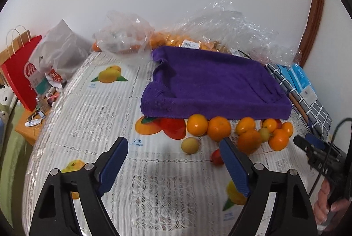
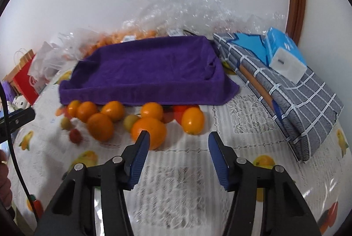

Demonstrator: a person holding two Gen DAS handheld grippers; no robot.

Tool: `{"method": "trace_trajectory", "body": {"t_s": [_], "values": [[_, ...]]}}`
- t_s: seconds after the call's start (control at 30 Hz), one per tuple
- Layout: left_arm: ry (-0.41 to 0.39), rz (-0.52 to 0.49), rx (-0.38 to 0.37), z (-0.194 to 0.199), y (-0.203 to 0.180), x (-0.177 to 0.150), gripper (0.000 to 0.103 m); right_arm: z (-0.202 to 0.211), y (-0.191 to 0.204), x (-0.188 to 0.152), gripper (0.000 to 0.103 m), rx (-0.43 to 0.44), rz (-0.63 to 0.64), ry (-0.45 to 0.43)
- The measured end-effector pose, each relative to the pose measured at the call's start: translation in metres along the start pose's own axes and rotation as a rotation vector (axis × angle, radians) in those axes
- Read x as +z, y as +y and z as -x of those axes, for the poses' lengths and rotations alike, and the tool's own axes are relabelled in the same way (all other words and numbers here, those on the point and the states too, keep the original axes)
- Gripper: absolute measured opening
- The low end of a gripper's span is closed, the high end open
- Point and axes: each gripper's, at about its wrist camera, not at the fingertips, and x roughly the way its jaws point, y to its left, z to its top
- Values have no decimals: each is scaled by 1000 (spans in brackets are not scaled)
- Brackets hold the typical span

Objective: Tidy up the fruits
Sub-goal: 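Reach toward the fruit row while the left tool closes on a small yellow-green fruit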

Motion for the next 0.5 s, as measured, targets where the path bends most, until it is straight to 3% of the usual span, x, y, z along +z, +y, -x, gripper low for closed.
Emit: {"method": "trace_trajectory", "body": {"t_s": [0.17,0.43,0.5], "values": [[34,25,-50,-20,7,-5,84,-24,-11,9,50,-6,-18,14],[81,-26,-119,-41,-7,-11,82,-56,-20,13,41,22,-48,68],[79,-30,-105,-46,-10,-11,73,-57,-19,14,37,10,-35,63]]}}
